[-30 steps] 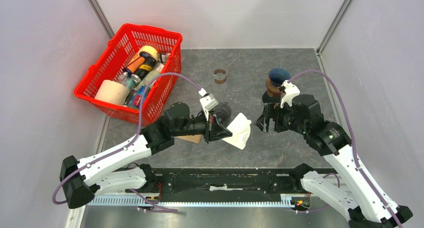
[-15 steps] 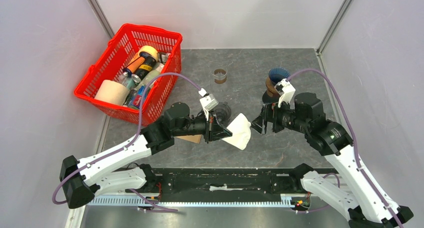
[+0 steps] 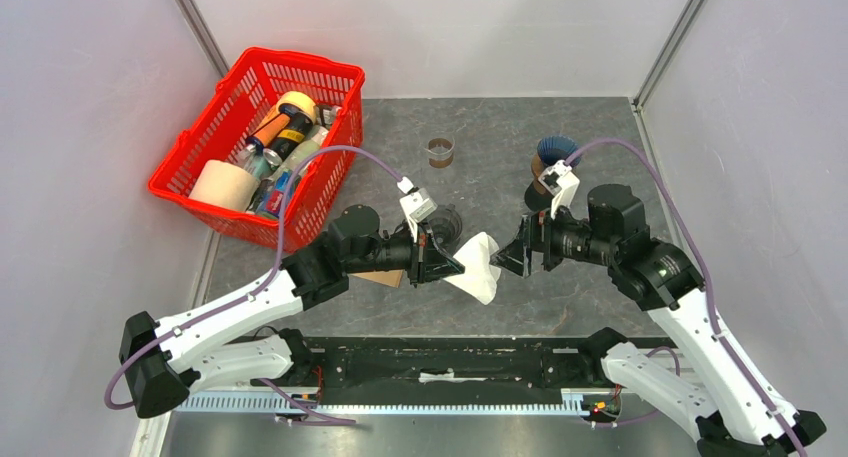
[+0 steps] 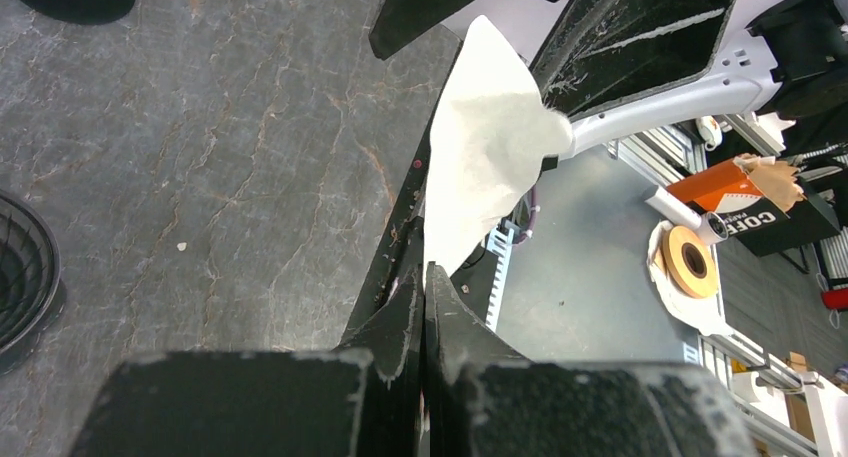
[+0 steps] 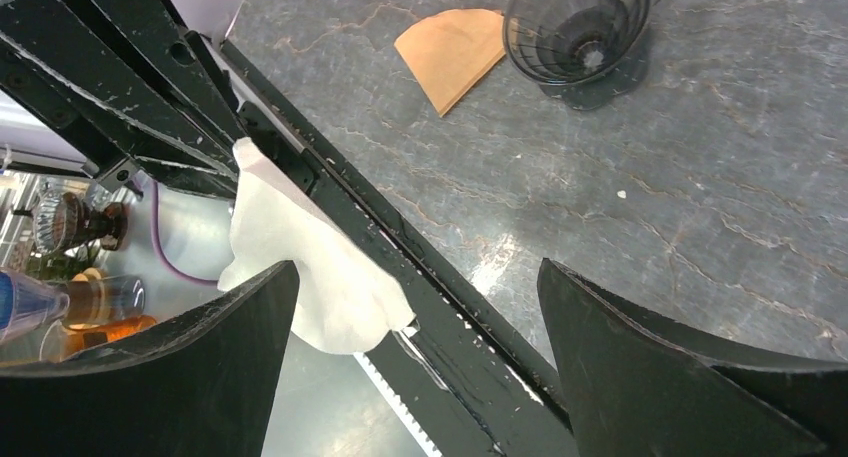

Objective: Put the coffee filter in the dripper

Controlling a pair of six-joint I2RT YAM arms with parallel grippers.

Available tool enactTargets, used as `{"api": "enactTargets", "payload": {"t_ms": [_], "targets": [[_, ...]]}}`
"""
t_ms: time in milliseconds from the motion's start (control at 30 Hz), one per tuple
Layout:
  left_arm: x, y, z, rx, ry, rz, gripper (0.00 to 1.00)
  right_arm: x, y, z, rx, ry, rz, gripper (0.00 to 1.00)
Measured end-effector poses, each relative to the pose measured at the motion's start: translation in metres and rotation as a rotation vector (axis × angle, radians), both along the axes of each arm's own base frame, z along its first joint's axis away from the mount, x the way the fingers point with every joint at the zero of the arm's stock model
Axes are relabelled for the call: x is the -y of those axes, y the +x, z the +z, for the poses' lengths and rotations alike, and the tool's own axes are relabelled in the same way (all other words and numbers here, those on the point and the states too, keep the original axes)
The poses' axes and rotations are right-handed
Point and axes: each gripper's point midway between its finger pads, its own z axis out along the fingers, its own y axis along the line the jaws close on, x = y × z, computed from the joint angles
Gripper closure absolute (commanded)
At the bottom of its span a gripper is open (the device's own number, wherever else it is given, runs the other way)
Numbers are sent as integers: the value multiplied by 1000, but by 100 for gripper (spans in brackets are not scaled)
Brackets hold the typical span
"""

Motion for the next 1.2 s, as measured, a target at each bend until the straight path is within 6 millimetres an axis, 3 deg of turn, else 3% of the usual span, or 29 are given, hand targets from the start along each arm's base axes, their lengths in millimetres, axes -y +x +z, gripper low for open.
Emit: {"api": "enactTargets", "payload": {"t_ms": [200, 733, 967, 1200], "targets": [[1, -4, 1, -1, -7, -25, 98, -8, 5, -3, -7, 13, 26, 3], [-3, -17, 3, 19, -30, -90, 98, -2, 14, -30, -32, -40, -27, 4], [-5, -23, 12, 43, -62, -117, 98, -4, 6, -40, -50, -36, 8, 5], [-7, -28, 15, 68, -79, -139, 98, -20, -15, -26, -13, 81, 158, 6]]}}
